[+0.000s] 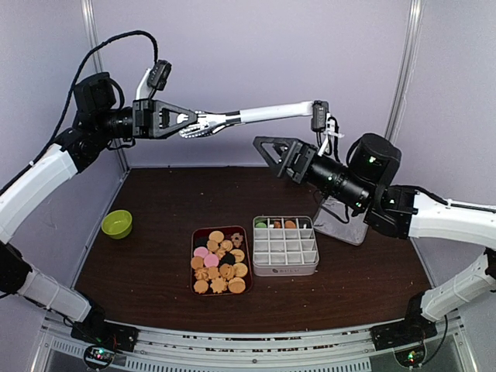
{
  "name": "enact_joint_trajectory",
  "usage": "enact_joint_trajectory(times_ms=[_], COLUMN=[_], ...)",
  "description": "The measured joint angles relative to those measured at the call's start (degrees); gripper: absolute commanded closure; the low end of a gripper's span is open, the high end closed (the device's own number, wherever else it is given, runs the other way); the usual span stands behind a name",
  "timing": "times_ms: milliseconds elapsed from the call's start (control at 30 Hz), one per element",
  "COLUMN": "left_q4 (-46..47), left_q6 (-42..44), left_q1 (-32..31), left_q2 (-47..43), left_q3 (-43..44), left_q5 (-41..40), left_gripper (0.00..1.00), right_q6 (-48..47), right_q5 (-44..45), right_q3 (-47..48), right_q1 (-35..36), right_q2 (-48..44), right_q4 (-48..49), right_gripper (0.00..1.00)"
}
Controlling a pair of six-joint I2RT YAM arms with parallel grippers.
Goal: Pack the cookies
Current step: Pass from the left arm to the right
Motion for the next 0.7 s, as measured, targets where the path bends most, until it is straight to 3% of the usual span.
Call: enact_joint_trajectory(times_ms=[233, 433, 700], left_q4=[1.9, 1.8, 1.3], left_q6=[-0.9, -0.8, -0.2], left_q1=[-0.3, -0.3, -0.3], left_q2=[-0.6, -0.6, -0.6], left_q3=[-2.0, -2.3, -2.6], left_q5=[1.2, 1.5, 1.5], left_gripper=[1.00, 1.00, 1.00], right_q6=[6.6, 12.2, 16.7], right_q5=[-1.1, -2.0, -6.9], right_q3=[-1.0, -1.7, 0.3], right_q1=[-2.4, -4.8, -5.1], right_q2=[3.0, 4.6, 9.4], right_q4=[12.0, 20.3, 25.5], right_gripper=[0.03, 0.11, 0.19])
